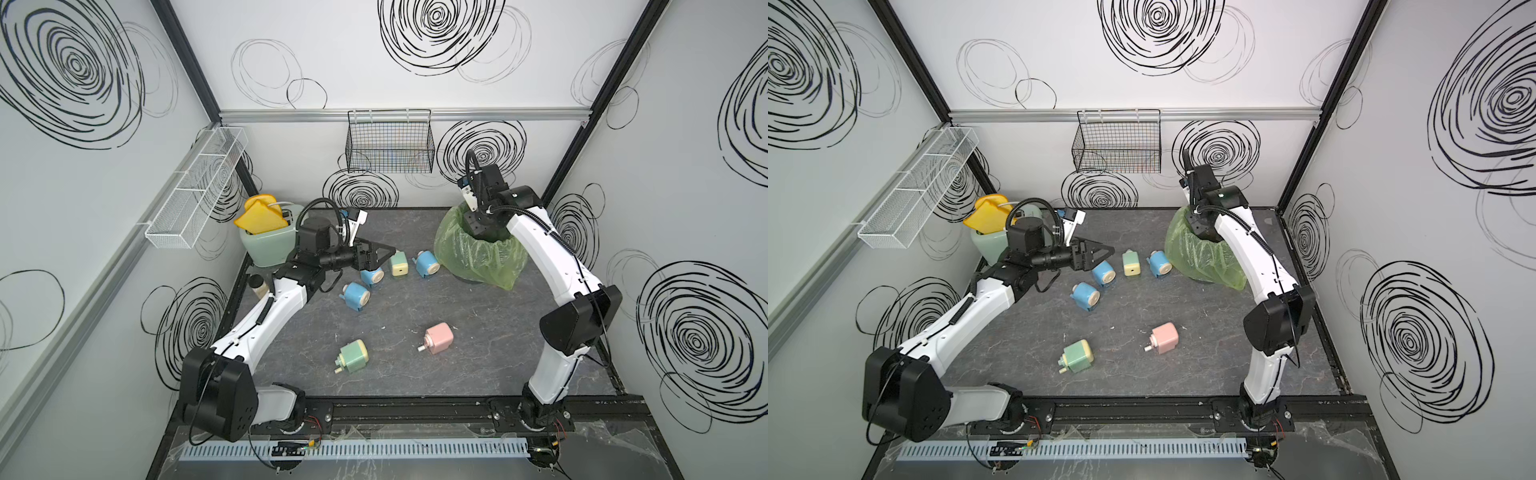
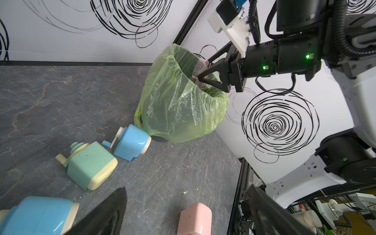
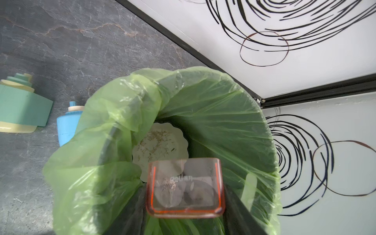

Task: Take out the pencil sharpener tray and clean the shavings
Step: Place the container at the center of the board.

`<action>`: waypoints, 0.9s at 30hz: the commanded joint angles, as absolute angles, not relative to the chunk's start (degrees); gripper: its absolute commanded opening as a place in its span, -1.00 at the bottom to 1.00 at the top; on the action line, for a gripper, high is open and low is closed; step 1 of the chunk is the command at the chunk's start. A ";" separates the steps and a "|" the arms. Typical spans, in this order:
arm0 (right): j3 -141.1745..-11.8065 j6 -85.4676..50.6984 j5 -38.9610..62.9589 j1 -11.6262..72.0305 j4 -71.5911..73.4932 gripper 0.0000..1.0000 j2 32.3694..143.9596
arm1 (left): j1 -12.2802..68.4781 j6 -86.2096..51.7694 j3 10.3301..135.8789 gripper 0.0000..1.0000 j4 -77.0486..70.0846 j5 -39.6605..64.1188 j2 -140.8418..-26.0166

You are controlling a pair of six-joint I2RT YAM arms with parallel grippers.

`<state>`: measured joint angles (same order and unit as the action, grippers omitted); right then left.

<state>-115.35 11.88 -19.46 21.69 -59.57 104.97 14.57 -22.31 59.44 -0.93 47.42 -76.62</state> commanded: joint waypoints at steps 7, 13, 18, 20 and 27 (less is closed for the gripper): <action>-112.78 9.43 -14.64 19.18 -54.96 -0.18 97.85 | 15.05 -21.79 59.92 0.95 -3.08 47.73 -76.82; -83.21 4.20 2.89 8.74 -26.33 -0.14 78.26 | 16.68 -21.50 60.40 0.95 -2.39 47.82 -76.42; -65.99 0.42 9.80 6.37 -8.34 -0.14 64.06 | 17.59 -21.71 60.72 0.95 -2.37 47.75 -76.53; -61.68 -0.44 11.66 6.33 -4.55 -0.13 59.52 | 18.18 -21.56 61.11 0.95 -2.13 47.60 -76.62; -42.12 -7.95 15.90 6.76 8.55 -0.11 40.42 | 20.81 -21.12 60.96 0.95 -1.67 47.20 -76.82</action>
<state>-47.33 -2.94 12.49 6.28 -1.39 45.71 19.88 -22.24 59.51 -0.78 47.27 -76.62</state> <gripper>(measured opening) 0.542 0.974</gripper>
